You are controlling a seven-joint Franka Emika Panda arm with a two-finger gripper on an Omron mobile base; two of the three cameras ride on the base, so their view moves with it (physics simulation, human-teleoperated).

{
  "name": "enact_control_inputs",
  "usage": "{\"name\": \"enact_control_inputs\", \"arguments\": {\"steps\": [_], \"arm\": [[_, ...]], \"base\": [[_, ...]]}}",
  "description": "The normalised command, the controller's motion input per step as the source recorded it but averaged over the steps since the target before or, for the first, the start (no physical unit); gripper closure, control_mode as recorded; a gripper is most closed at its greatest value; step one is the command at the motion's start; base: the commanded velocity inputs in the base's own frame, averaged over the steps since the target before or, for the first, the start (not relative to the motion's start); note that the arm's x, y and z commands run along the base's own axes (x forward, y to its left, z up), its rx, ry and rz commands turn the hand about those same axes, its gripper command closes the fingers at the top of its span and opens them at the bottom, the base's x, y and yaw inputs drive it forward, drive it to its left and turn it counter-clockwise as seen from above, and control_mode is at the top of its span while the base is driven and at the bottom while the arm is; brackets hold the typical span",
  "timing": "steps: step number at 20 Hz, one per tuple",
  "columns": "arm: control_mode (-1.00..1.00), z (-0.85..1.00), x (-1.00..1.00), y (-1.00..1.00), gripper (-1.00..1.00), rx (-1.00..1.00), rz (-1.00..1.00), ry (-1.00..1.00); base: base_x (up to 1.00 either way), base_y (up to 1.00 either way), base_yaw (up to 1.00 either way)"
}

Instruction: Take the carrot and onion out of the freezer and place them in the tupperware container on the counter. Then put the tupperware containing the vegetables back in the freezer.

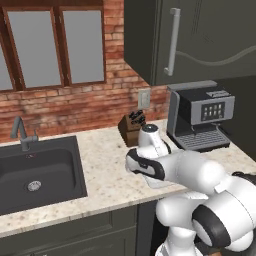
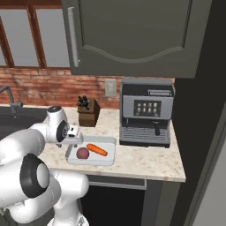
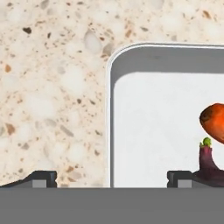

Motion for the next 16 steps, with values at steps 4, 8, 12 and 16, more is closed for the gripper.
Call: {"name": "enact_control_inputs", "arguments": {"steps": [4, 8, 12, 16], "arm": [[-1.00, -0.20, 0.06, 0.00, -1.00, 0.00, 0.00, 0.00], [-1.00, -0.23, 0.00, 0.00, -1.00, 0.00, 0.00, 0.02], [-1.00, -0.30, 0.00, 0.01, -1.00, 0.00, 0.00, 0.02], [-1.00, -0.32, 0.00, 0.00, -1.00, 0.00, 0.00, 0.00]], "base": [[0.00, 0.00, 0.00], [0.00, 0.00, 0.00], [0.00, 0.00, 0.00], [0.00, 0.00, 0.00]]}}
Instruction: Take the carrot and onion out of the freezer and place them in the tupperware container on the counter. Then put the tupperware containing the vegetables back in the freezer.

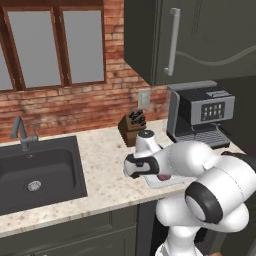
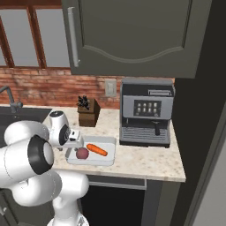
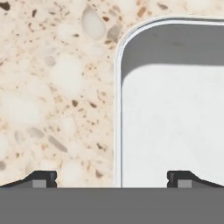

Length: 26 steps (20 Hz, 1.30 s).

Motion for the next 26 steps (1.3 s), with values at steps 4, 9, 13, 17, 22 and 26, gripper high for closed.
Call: {"name": "enact_control_inputs", "arguments": {"steps": [4, 9, 13, 17, 22, 26], "arm": [[-1.00, -0.32, 0.00, 0.00, -1.00, 0.00, 0.00, 0.00], [-1.00, -0.38, 0.00, 0.00, -1.00, 0.00, 0.00, 0.04], [-1.00, -0.48, 0.00, 0.00, -1.00, 0.00, 0.00, 0.01], [-1.00, -0.22, -0.01, -0.04, -1.00, 0.00, -0.01, 0.00], [-1.00, -0.15, -0.04, -0.07, 1.00, 0.00, -0.03, 0.00], [-1.00, -0.07, 0.00, -0.03, 1.00, 0.00, -0.02, 0.00]], "base": [[0.00, 0.00, 0.00], [0.00, 0.00, 0.00], [0.00, 0.00, 0.00], [0.00, 0.00, 0.00], [0.00, 0.00, 0.00], [0.00, 0.00, 0.00]]}}
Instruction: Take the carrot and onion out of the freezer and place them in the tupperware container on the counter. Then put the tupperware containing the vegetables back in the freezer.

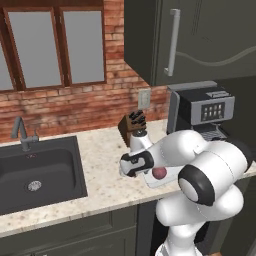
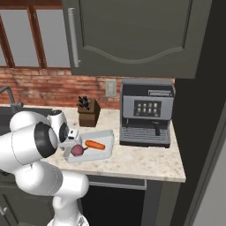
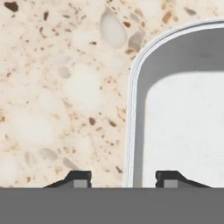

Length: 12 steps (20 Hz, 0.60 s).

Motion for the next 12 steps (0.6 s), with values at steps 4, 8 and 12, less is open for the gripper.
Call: {"name": "enact_control_inputs", "arguments": {"steps": [4, 8, 12], "arm": [[-1.00, 0.00, -0.05, -0.13, 1.00, 0.00, 0.00, 0.00], [-1.00, 0.00, -0.17, -0.10, 1.00, 0.00, 0.00, 0.00], [-1.00, -0.01, -0.12, -0.16, 1.00, -0.01, 0.00, 0.00]], "base": [[0.00, 0.00, 0.00], [0.00, 0.00, 0.00], [0.00, 0.00, 0.00]]}}
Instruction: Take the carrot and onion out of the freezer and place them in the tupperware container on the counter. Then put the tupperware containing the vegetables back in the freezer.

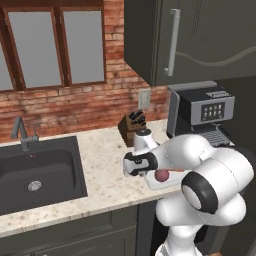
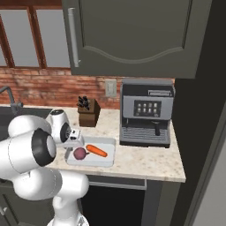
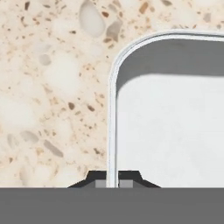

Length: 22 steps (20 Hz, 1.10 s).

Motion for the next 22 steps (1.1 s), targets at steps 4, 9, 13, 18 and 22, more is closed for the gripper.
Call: {"name": "enact_control_inputs", "arguments": {"steps": [4, 9, 13, 18, 22], "arm": [[-1.00, -0.22, -0.11, -0.27, 1.00, 0.00, 0.00, 0.00], [-1.00, -0.43, -0.02, -0.40, 1.00, -0.04, 0.00, 0.00], [-1.00, -0.44, -0.04, -0.38, 1.00, -0.09, 0.00, -0.02], [-1.00, 0.27, -0.12, -0.03, 1.00, 0.00, 0.12, -0.02], [-1.00, 0.78, -0.03, 0.00, 1.00, 0.00, 0.18, 0.05]], "base": [[0.00, 0.00, 0.00], [0.00, 0.00, 0.00], [0.00, 0.00, 0.00], [0.00, 0.00, 0.00], [0.00, 0.00, 0.00]]}}
